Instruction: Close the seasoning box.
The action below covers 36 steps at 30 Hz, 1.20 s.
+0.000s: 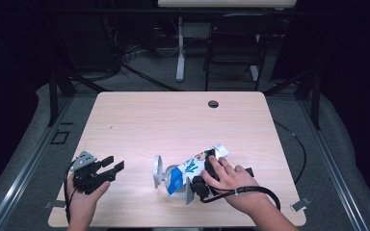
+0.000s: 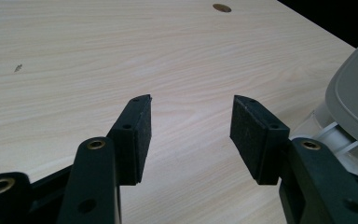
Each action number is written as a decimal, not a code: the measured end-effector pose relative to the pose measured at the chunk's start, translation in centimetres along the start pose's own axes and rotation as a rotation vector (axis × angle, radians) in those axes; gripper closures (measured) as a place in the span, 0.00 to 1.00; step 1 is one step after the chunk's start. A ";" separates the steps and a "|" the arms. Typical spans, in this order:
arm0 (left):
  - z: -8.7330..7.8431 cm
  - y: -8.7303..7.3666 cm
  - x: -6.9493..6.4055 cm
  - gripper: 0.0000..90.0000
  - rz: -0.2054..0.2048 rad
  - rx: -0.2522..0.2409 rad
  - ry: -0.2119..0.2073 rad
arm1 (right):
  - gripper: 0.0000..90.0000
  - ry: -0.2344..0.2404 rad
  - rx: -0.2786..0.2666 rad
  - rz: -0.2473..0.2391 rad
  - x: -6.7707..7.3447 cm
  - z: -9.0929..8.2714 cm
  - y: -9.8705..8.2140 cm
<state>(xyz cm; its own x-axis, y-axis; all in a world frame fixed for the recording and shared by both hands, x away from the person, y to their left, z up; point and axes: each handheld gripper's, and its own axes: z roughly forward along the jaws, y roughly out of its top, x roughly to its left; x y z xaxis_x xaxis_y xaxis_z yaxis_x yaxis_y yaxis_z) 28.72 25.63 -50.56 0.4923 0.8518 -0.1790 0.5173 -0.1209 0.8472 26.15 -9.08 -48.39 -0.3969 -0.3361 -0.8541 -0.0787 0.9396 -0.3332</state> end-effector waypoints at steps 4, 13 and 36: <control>0.0 0.0 0.0 0.54 0.000 0.000 0.000 | 0.58 0.001 0.001 -0.001 0.0 0.0 0.0; 0.0 0.0 0.0 0.54 -0.001 0.000 -0.001 | 0.58 0.000 -0.001 -0.002 0.0 0.0 0.0; 0.0 0.0 0.0 0.54 -0.001 0.000 -0.001 | 0.59 -0.006 -0.005 -0.020 -0.1 -0.1 0.0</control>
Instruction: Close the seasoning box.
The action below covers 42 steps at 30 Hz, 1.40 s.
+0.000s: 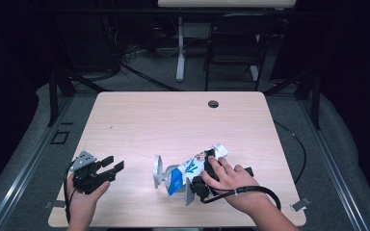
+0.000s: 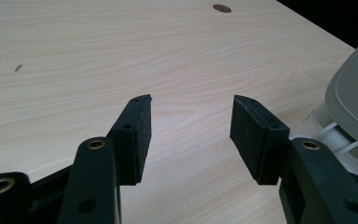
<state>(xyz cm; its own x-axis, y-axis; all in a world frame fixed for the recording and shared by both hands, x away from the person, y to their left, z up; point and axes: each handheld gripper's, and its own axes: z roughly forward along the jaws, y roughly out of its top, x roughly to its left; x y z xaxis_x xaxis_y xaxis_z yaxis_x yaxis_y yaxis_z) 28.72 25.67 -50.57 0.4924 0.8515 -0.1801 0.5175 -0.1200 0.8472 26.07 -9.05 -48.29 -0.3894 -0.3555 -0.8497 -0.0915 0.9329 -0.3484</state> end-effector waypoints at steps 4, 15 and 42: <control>0.0 0.0 0.0 0.54 -0.001 -0.003 0.001 | 0.60 0.000 0.008 -0.003 0.0 -0.1 0.0; 0.0 0.0 0.0 0.54 -0.002 -0.004 0.002 | 0.60 -0.001 0.008 -0.004 0.0 -0.1 0.0; 0.0 0.0 0.0 0.54 -0.001 -0.002 0.001 | 0.63 -0.020 0.010 -0.016 -0.1 -0.2 0.0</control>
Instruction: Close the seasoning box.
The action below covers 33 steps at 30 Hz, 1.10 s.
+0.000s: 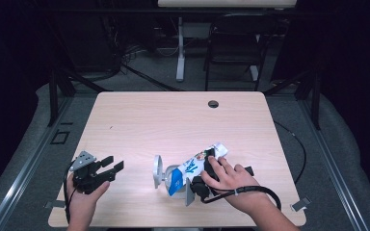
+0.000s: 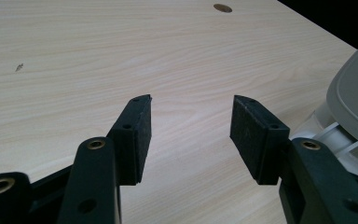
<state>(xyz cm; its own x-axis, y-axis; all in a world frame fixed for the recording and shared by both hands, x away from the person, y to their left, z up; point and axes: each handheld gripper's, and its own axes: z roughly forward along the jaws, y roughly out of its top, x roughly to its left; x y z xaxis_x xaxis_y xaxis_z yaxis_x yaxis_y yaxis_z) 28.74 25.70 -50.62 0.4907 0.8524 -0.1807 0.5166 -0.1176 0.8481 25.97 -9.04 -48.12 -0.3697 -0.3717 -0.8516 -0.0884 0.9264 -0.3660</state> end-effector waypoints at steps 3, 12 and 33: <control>0.0 0.0 0.0 0.54 0.000 0.000 0.000 | 0.63 -0.002 -0.003 -0.002 0.0 0.0 0.0; 0.0 0.0 0.0 0.54 0.000 -0.001 0.000 | 0.64 -0.007 0.001 -0.007 -0.1 -0.1 0.0; 0.0 0.0 0.0 0.54 0.000 -0.001 0.000 | 0.67 -0.024 -0.001 -0.012 0.0 -0.2 0.1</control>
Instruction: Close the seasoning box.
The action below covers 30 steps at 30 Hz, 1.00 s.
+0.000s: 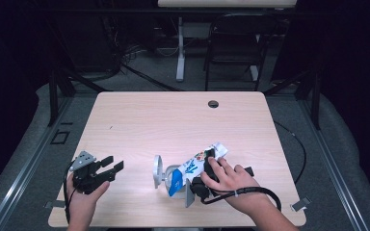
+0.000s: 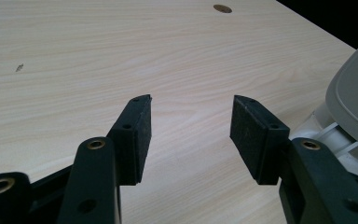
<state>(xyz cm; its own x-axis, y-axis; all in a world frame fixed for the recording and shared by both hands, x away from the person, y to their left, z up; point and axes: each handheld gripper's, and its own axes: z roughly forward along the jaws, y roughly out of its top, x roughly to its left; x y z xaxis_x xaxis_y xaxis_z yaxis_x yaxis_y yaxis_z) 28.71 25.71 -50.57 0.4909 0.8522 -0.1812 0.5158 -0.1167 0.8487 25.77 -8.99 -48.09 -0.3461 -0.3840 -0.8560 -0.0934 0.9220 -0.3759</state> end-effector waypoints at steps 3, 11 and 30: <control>0.0 0.0 0.0 0.54 -0.001 0.000 0.000 | 0.68 -0.003 -0.002 -0.002 0.0 0.0 0.0; 0.0 0.0 0.0 0.54 -0.003 -0.001 0.001 | 0.69 -0.002 -0.001 -0.008 -0.1 0.0 0.0; -0.1 0.0 0.0 0.54 -0.001 -0.003 0.001 | 0.72 -0.012 0.005 -0.013 -0.4 -0.3 -0.1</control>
<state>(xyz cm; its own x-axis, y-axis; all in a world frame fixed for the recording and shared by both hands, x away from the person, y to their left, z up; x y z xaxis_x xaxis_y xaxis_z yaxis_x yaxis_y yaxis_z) 28.67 25.72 -50.51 0.4895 0.8529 -0.1815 0.5140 -0.1140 0.8502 25.63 -8.90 -47.64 -0.3337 -0.3964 -0.8553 -0.0930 0.9167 -0.3886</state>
